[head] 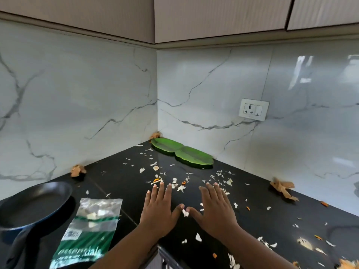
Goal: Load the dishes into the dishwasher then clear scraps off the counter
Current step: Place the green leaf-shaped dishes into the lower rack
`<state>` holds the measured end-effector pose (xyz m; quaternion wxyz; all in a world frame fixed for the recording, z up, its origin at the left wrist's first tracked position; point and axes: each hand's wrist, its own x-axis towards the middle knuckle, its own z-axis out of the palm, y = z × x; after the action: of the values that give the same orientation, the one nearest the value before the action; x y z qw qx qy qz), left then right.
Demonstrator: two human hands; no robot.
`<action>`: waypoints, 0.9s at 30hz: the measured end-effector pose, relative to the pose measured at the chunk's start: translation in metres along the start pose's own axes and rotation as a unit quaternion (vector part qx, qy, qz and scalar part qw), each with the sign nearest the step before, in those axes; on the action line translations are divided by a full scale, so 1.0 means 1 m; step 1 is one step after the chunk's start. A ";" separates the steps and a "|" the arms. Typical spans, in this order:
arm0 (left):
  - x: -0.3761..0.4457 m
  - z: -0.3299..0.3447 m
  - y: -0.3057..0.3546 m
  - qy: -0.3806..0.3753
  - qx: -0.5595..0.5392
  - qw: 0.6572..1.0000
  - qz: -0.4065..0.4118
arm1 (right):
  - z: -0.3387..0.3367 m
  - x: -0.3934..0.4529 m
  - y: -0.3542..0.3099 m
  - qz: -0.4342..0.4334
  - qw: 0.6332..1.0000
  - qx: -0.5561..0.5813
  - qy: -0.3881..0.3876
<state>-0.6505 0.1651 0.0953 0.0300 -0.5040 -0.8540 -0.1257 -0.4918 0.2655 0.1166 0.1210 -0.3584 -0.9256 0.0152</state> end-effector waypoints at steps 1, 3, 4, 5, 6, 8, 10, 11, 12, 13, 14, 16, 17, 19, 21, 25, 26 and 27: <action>0.013 0.002 -0.004 0.004 -0.010 1.000 0.006 | 0.001 0.010 -0.001 0.009 1.000 0.001 -0.002; 0.037 0.003 -0.011 0.002 -0.027 1.000 0.015 | 0.002 0.029 0.000 0.029 1.000 -0.006 -0.010; 0.050 0.004 -0.017 -0.003 -0.030 0.999 0.019 | 0.005 0.039 0.000 0.043 0.999 -0.010 -0.017; 0.061 0.005 -0.023 -0.008 -0.035 0.999 0.022 | 0.007 0.048 -0.002 0.059 0.998 -0.010 -0.023; 0.071 0.006 -0.029 -0.012 -0.043 0.999 0.027 | 0.011 0.058 -0.004 0.074 0.997 -0.009 -0.028; 0.088 0.009 -0.040 -0.023 -0.047 0.998 0.039 | 0.018 0.073 -0.008 0.102 0.994 0.008 -0.029; 0.106 0.012 -0.053 -0.032 -0.044 0.997 0.050 | 0.028 0.090 -0.011 0.133 0.990 0.043 -0.025; 0.114 0.013 -0.058 -0.035 -0.047 0.997 0.051 | 0.034 0.099 -0.012 0.147 0.987 0.065 -0.026; 0.123 0.013 -0.063 -0.040 -0.050 0.997 0.049 | 0.039 0.108 -0.012 0.160 0.983 0.088 -0.025; 0.131 0.014 -0.068 -0.043 -0.054 0.997 0.044 | 0.044 0.115 -0.013 0.169 0.979 0.111 -0.022; 0.142 0.014 -0.072 -0.041 -0.062 0.997 0.036 | 0.050 0.125 -0.012 0.179 0.974 0.138 -0.020; 0.164 0.016 -0.080 -0.030 -0.072 0.997 0.017 | 0.057 0.146 -0.011 0.218 0.949 0.228 -0.005; 0.176 0.016 -0.084 -0.024 -0.069 0.997 0.010 | 0.057 0.158 -0.011 0.255 0.919 0.301 -0.005; 0.198 0.016 -0.089 -0.014 -0.080 0.997 -0.006 | 0.055 0.186 -0.010 0.354 0.786 0.507 -0.016; 0.222 0.017 -0.094 -0.003 -0.110 0.994 -0.023 | 0.062 0.213 -0.002 0.438 0.596 0.672 -0.021; 0.279 0.024 -0.099 0.022 -0.212 0.972 -0.097 | 0.079 0.255 0.018 0.491 0.426 0.760 -0.011; 0.295 0.028 -0.098 0.022 -0.256 0.958 -0.128 | 0.085 0.265 0.025 0.494 0.402 0.770 -0.010; 0.313 0.033 -0.097 0.017 -0.307 0.938 -0.162 | 0.086 0.276 0.029 0.498 0.381 0.779 -0.012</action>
<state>-0.8852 0.3957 0.1011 -0.1327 -0.3410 -0.8435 -0.3933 -0.6899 0.4760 0.0884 0.3063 -0.5033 -0.1638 0.7913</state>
